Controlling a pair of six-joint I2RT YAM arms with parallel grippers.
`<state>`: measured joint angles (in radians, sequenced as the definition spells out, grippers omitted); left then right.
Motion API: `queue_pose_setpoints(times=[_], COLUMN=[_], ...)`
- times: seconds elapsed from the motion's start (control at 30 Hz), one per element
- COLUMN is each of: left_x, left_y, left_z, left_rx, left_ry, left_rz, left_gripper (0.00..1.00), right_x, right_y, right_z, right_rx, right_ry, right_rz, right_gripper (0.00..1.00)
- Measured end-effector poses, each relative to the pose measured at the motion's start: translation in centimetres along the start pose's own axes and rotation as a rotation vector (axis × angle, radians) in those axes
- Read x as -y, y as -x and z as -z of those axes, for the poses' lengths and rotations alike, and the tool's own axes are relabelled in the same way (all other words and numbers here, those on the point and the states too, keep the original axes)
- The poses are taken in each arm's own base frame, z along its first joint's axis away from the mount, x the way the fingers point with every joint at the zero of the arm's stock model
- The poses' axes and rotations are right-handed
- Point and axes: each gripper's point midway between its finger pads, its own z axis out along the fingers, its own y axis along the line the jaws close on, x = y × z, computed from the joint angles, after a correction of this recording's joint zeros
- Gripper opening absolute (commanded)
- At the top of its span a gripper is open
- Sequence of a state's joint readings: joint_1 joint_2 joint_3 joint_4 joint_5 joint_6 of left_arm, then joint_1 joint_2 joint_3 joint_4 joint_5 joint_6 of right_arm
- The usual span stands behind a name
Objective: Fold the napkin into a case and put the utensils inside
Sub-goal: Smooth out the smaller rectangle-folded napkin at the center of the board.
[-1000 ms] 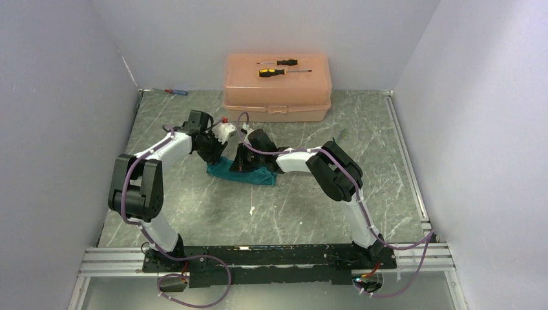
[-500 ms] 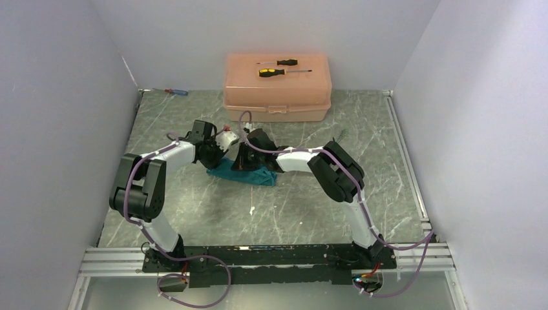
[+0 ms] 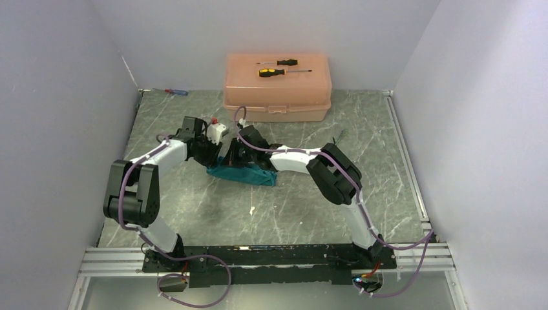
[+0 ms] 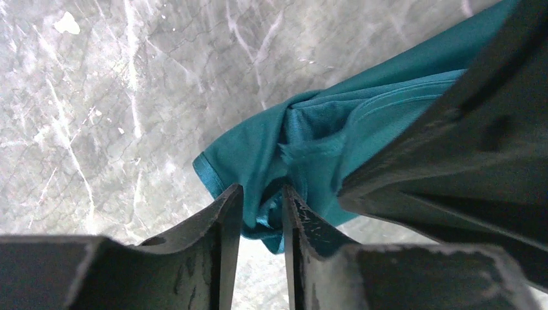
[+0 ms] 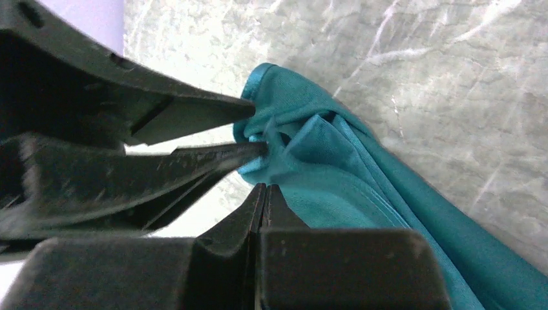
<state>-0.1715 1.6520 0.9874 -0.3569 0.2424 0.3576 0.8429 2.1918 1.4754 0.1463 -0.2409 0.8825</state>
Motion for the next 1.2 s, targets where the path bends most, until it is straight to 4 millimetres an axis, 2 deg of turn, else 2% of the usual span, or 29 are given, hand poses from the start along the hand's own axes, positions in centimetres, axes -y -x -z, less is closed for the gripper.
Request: queue_pose_setpoints(times=[0.1,0.2,0.43,0.6,0.8,1.03,1.2], left_x=[0.5,0.2,-2.5,-2.6,-1.4,1.3,2.0], left_y=[0.8,2.0,4.0,3.2,1.4,0.3,-0.4], left_z=[1.0,1.6,2.8,2.0,0.9,-0.1,-0.4], left_rx=[0.026,0.056,0.111,0.088,0.045,0.019,0.001], left_ry=[-0.016,-0.02,0.027,0.019,-0.017,-0.081,-0.096], left_rz=[0.013,0.021,0.018,-0.031,-0.081,-0.147,-0.197], left_gripper=[0.4,0.43,0.41,0.35,0.29,0.31,0.31], right_x=[-0.4,0.1,2.6,2.5,2.6,2.8,2.7], right_y=[0.1,-0.1,-2.0,-1.8,-1.8,-1.7,-1.7], right_z=[-0.3,-0.7,-1.5,-1.6,-1.6,-1.5,-1.5], right_rx=[0.003,-0.002,-0.037,-0.032,-0.025,-0.017,-0.015], right_ry=[0.007,-0.001,-0.041,-0.036,-0.029,-0.014,-0.008], right_rz=[-0.012,-0.029,-0.065,-0.069,-0.075,-0.086,-0.099], right_gripper=[0.0,0.0,0.0,0.0,0.0,0.0,0.0])
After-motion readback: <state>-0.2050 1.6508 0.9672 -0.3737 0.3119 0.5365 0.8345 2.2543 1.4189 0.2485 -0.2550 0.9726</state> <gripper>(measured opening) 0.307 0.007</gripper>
